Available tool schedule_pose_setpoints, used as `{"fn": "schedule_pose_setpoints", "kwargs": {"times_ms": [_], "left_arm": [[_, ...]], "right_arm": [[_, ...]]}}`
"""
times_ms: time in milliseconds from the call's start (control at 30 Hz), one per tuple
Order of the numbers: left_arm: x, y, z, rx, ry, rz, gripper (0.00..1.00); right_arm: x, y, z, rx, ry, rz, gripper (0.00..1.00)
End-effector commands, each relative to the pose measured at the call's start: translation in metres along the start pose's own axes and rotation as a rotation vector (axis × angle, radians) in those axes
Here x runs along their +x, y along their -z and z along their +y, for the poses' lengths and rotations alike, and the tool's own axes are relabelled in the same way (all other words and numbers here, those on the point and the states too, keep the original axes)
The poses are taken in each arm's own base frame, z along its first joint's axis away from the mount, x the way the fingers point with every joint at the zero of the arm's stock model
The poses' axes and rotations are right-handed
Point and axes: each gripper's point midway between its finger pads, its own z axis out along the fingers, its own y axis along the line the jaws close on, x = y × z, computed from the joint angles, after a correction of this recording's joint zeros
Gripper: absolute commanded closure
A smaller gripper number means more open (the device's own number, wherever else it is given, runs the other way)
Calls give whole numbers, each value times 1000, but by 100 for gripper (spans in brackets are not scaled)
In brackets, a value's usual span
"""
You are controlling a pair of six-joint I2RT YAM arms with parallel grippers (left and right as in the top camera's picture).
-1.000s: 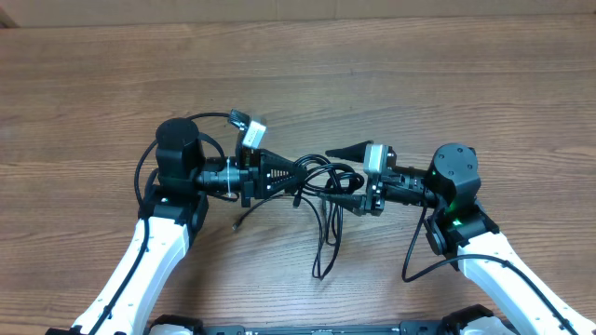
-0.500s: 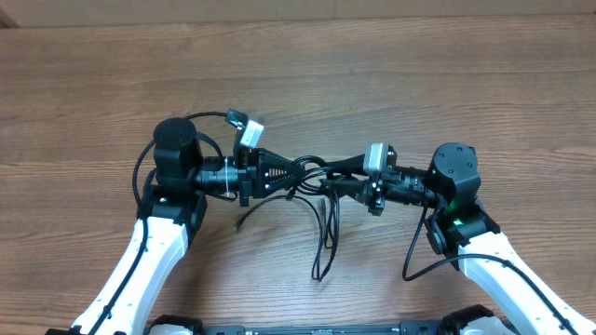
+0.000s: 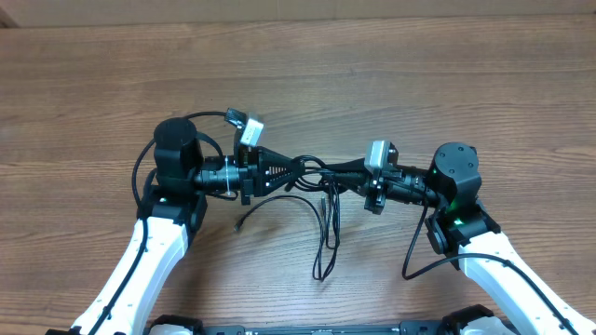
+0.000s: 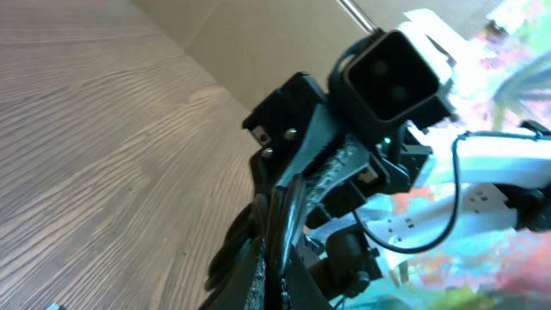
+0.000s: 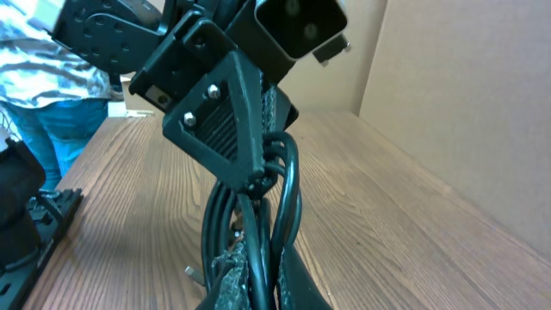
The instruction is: Untangle cables
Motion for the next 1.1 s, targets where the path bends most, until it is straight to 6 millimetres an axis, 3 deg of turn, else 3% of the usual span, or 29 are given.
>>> {"fn": "schedule_pose_setpoints", "kwargs": {"times_ms": [0,200,300,533,833,967,1000,1033,1067], "left_arm": [[-11,5,27,-170,29,-72,96],[4,34,102,-586,422,-206,96],[19,48,120,-711,573,-247,96],[34,53,125,-758,658,-234,96],[35,53,125,-759,664,-228,96],[36,52,124,-752,666,-224,96],[36,52,124,-753,667,-223,96],[36,52,124,-753,668,-223,96],[36,52,124,-753,668,-223,96]], "right_arm": [[-8,-1,5,-31,-26,-27,96],[-11,-1,7,-44,-61,-35,96],[-11,-1,7,-44,-61,-34,96],[-11,-1,7,-44,-61,-34,96],[-11,-1,7,-43,-62,-34,95],[-11,-1,7,-43,-66,-34,76],[-11,-1,7,-43,-66,-34,67],[-10,-1,7,-43,-67,-33,51],[-10,-1,7,-43,-67,-33,45]]}}
